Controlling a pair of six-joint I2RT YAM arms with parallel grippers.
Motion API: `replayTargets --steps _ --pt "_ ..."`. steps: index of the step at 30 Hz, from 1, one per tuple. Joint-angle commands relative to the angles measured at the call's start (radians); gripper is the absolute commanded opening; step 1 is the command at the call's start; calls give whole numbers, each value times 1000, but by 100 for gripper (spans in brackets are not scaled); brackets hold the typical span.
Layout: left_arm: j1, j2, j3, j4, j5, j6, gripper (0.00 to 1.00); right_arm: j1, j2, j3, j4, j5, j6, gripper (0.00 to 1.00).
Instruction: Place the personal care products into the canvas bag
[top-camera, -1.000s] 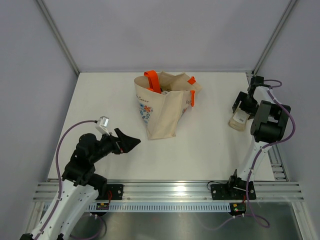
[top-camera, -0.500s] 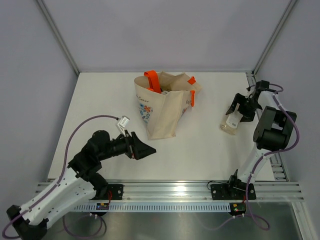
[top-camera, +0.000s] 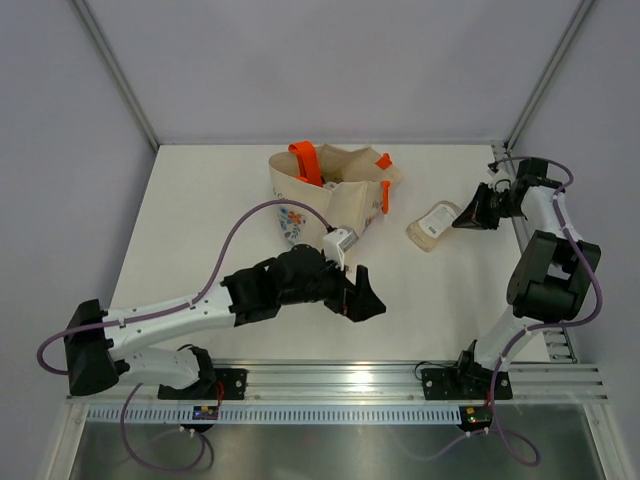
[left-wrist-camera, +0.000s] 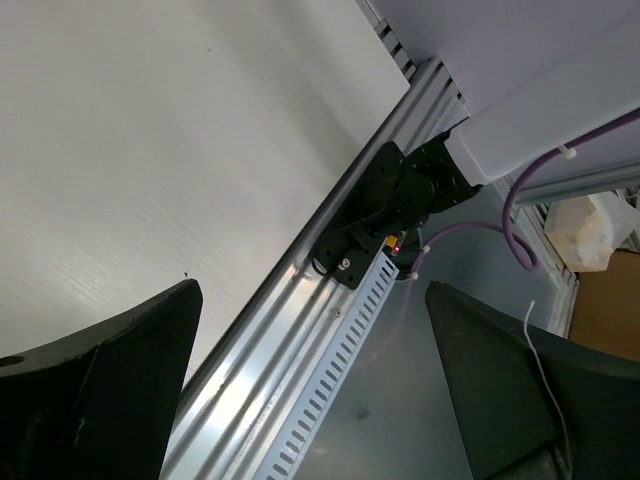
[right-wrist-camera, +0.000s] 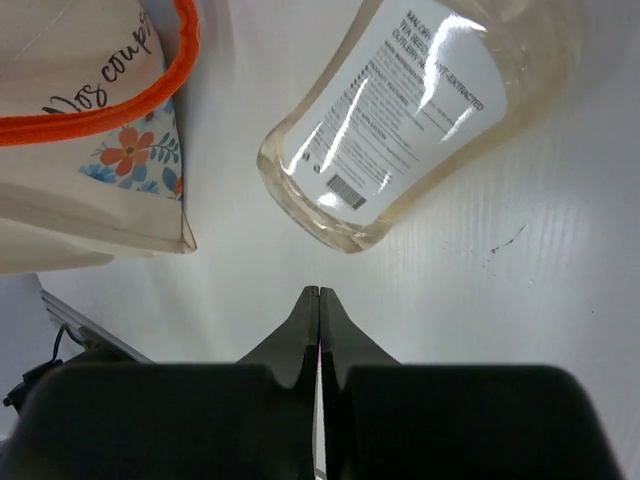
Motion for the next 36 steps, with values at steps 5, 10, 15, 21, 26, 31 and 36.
replayTargets --steps 5,10,15,21,26,31,36 --pt "-4 66 74 74 -69 84 99 -5 -29 -3 7 -34 -53 0" --pt "-13 87 73 68 -114 118 99 -2 -50 60 -32 0 -156 17" --pt "-27 179 215 -54 -151 231 99 5 -138 62 33 69 -184 42" --pt "-39 170 220 -85 -197 229 99 51 -99 34 132 79 -26 100" --pt "-65 27 116 -107 -282 152 99 162 -122 -36 322 475 288 100" --pt "-81 -126 1 -130 -364 58 99 242 -47 51 273 561 407 99" --pt "-82 -270 -87 -159 -425 -2 99 273 60 117 198 739 506 100"
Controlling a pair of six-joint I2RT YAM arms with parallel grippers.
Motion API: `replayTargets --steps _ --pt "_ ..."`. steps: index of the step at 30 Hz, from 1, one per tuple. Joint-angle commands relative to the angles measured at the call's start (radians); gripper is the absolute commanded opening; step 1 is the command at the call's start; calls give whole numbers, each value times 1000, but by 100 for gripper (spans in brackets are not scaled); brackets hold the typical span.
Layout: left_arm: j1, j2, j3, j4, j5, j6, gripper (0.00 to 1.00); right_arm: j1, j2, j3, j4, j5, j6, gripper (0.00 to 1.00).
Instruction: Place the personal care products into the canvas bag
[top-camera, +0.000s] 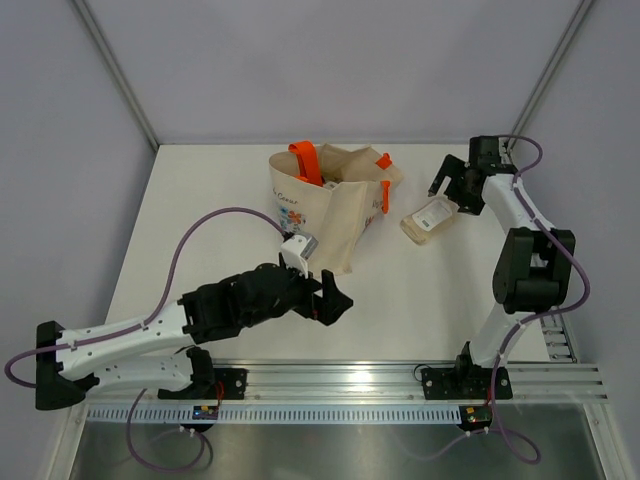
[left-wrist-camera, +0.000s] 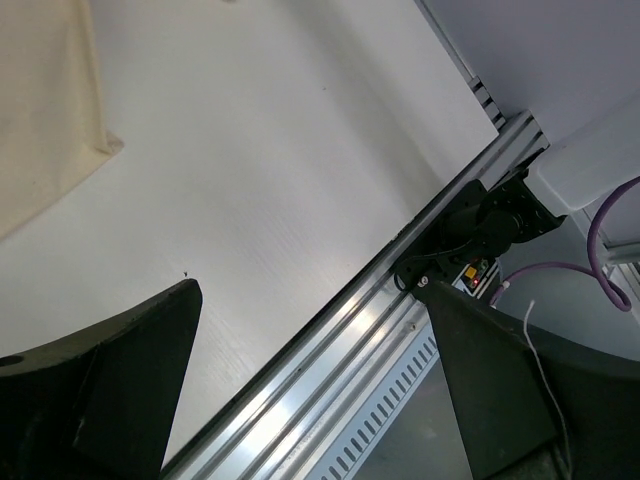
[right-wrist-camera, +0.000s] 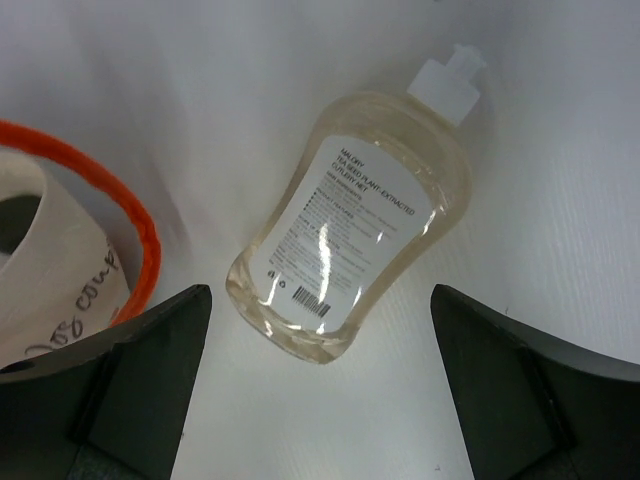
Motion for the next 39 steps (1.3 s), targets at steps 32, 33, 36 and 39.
replayTargets --steps 32,33,36,39 --pt "-7 -99 -12 -60 -115 -9 99 51 346 242 -181 38 141 100" --pt "-7 -102 -12 -67 -116 -12 99 78 346 251 -176 47 139 99" --pt "-6 -124 -12 -83 -121 -17 99 106 381 302 -210 133 119 99" --pt "-6 -144 -13 -98 -132 -20 99 121 433 395 -295 168 98 97"
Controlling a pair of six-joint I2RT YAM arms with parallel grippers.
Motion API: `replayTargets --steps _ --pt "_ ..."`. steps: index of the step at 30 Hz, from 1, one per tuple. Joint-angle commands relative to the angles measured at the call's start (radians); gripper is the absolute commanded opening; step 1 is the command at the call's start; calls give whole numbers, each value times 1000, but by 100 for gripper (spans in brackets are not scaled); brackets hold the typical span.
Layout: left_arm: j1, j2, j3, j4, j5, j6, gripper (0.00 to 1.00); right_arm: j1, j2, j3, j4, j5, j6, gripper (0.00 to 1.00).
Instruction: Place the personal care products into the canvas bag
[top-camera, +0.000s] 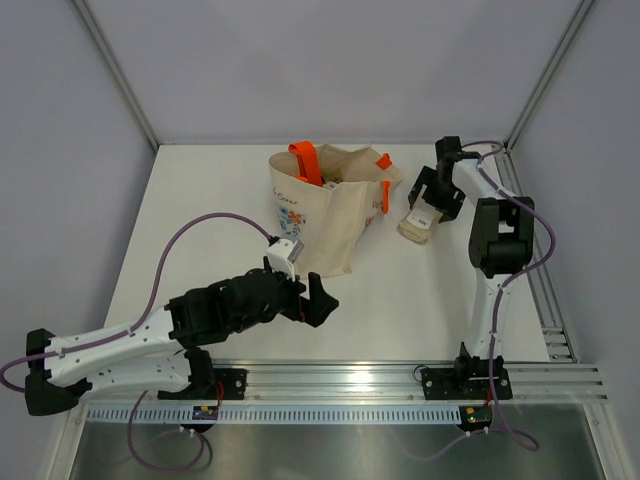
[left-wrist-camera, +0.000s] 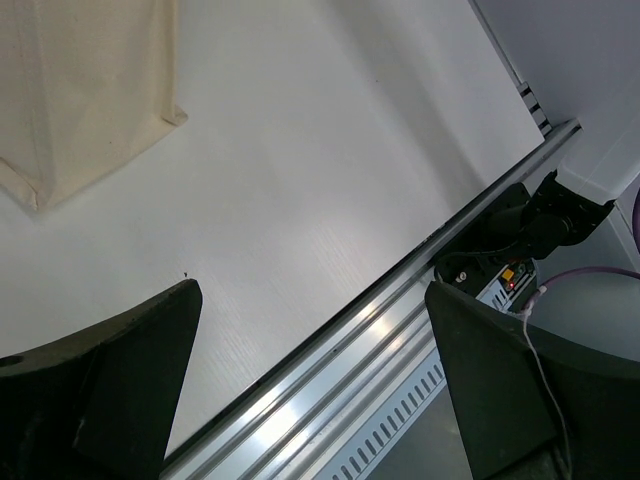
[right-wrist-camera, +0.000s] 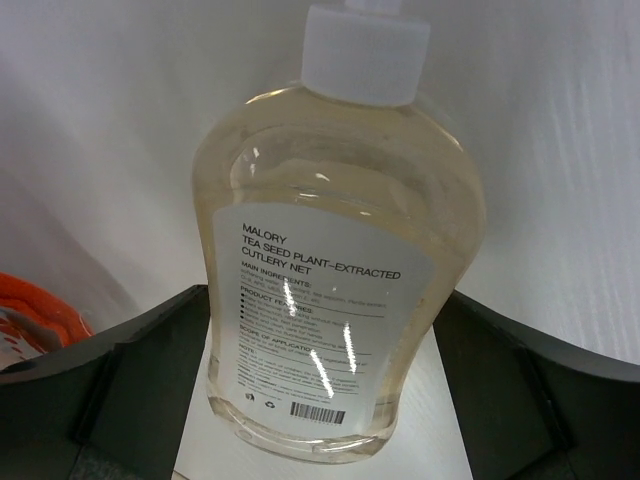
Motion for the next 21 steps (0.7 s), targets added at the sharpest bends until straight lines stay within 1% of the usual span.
replayTargets --steps 1,2,4,5,6,8,14,19,21 --pt "-4 -40 37 2 -45 4 99 36 80 126 -114 67 -52 97" --pt "-6 -48 36 -1 -46 3 99 38 89 140 -128 75 -60 94" --pt "-4 -56 34 -1 -49 -3 99 38 106 156 -160 74 -82 92" --pt "-4 -62 34 -5 -51 -6 99 38 115 185 -203 -15 -111 99" --pt "-4 -65 36 -10 -51 -8 99 28 137 196 -229 -69 -185 99" --pt "-4 -74 34 -16 -54 -13 99 19 128 160 -216 -98 -197 99" --pt "-4 -111 19 -22 -49 -22 99 16 89 105 -191 -74 -286 99" --pt "-4 -143 14 -31 -45 -33 99 15 50 52 -160 -63 -411 99" --pt "-4 -152 11 -36 -40 -40 99 16 63 57 -179 -55 -457 99"
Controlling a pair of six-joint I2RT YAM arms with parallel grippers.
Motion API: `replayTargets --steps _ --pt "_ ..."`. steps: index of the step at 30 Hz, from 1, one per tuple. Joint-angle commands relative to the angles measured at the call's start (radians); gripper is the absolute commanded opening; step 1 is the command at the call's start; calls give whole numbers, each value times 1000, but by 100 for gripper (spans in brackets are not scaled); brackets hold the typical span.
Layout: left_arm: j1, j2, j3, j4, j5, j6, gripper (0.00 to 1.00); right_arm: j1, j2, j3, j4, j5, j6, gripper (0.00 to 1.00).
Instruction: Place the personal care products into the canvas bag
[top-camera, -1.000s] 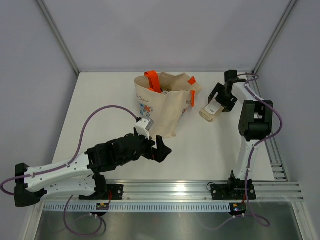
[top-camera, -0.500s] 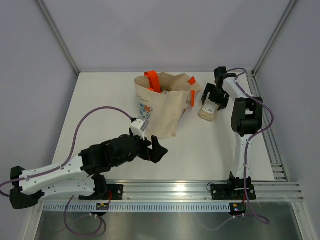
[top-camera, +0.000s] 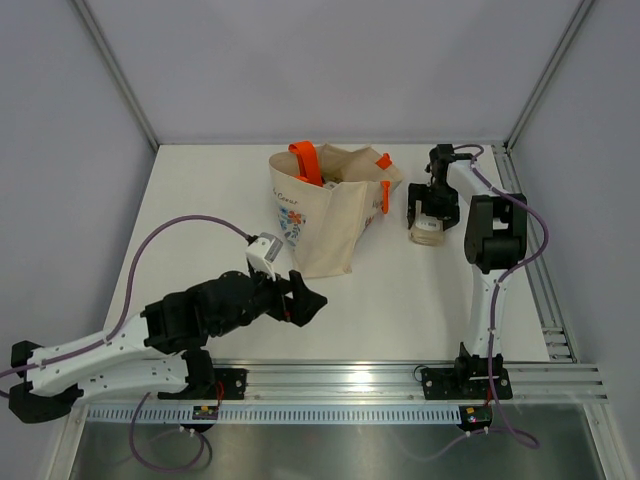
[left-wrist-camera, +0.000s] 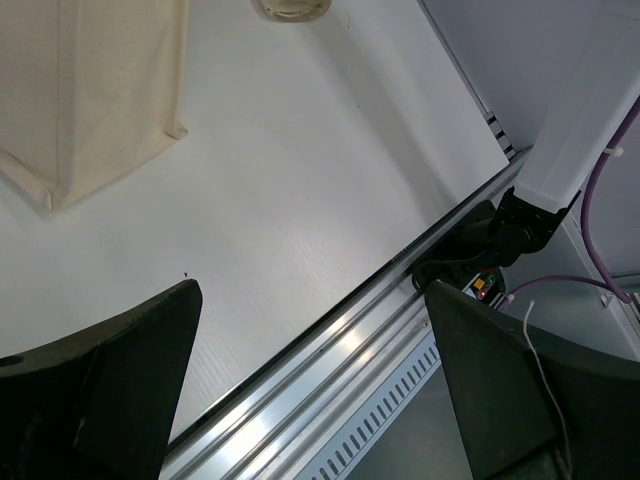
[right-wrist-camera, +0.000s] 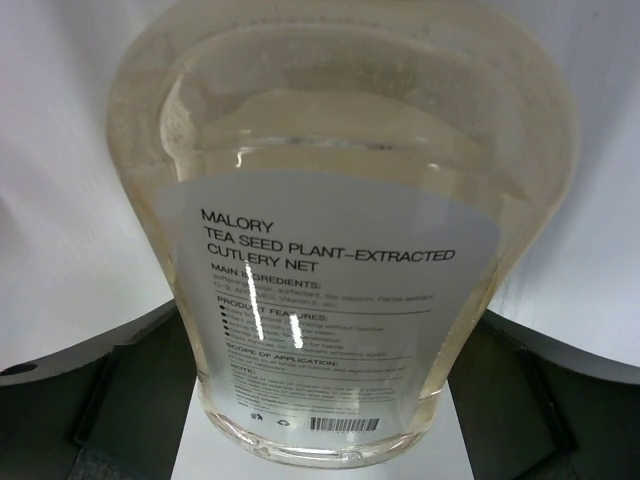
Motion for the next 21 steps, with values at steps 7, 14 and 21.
replayTargets --steps 7,14,21 --pt "-4 -78 -20 30 -16 -39 99 -8 27 71 -115 -77 -231 84" --pt "-4 -141 -50 31 -28 -61 99 -44 50 91 -154 -215 -372 27" --pt "-4 -164 -53 17 -36 -58 99 -139 -163 -114 3 -454 -403 13"
